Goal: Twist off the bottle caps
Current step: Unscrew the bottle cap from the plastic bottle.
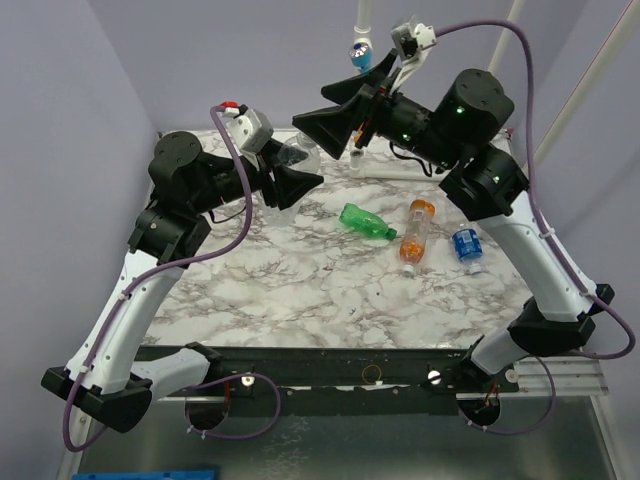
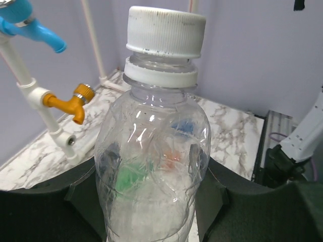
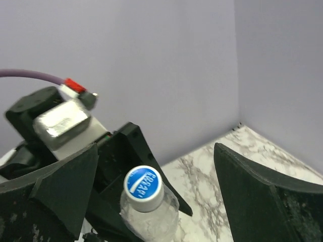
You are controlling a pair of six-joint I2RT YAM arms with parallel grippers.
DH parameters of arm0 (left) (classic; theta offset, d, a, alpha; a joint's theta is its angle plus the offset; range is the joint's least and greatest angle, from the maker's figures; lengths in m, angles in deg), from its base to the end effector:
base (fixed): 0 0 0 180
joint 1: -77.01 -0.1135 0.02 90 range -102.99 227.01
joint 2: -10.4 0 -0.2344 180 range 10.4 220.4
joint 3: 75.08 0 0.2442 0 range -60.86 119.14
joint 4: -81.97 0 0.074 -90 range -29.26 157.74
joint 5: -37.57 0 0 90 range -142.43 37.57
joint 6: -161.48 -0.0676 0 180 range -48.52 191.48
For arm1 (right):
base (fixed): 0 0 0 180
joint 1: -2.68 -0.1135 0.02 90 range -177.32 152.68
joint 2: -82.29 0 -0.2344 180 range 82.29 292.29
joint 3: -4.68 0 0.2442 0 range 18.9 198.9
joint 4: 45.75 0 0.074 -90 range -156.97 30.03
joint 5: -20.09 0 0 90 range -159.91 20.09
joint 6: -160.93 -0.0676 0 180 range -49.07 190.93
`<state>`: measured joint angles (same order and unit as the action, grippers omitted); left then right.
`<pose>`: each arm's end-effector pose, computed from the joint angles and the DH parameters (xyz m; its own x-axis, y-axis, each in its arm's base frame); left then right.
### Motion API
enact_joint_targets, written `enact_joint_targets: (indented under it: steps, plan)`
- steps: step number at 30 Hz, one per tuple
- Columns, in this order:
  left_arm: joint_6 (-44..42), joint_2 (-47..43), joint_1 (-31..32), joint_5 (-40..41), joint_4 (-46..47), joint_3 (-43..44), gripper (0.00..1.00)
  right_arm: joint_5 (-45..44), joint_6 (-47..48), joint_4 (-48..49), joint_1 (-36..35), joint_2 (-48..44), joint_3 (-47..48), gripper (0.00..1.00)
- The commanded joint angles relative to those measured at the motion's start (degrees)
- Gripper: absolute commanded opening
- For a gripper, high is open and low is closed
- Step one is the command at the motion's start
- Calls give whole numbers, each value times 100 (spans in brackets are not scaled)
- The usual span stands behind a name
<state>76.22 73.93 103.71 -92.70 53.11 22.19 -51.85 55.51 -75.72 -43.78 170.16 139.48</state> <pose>0.1981 -0.1485 0.4696 -0.0001 -0.0705 -0.9975 0.9213 0.3878 -0.0275 0.1986 0.2394 0.5665 -0.0439 0.3208 -0.9461 -0.9147 0.3679 0.1672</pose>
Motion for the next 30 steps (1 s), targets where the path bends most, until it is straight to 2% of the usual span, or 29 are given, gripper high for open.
enact_joint_targets:
  steps: [1,6,9,11,16,20,23,27,30]
  plan:
    - [-289,10,1,955,-15,19,0,-711,-58,-514,-56,268,98,94]
    - [-289,19,6,1012,-18,-16,0,-595,-131,-400,-58,373,117,84]
    - [-277,19,11,1000,-17,-18,0,-589,-180,-312,-57,378,40,73]
    - [-264,19,11,995,-13,-23,0,-581,-213,-254,-63,362,-36,62]
    - [-193,1,20,804,-12,-40,0,-492,-231,-47,-56,233,-251,22]
    - [47,-9,19,254,-1,-21,0,-171,-128,119,-56,70,-378,2]
    - [458,-7,20,-962,91,83,0,429,-17,343,-48,-138,-513,1]
    - [1630,99,19,-3063,529,330,0,2116,-50,965,-13,-504,-929,1]
    - [2144,129,69,-3615,627,548,0,3722,-462,2187,-4,-850,-1575,1]
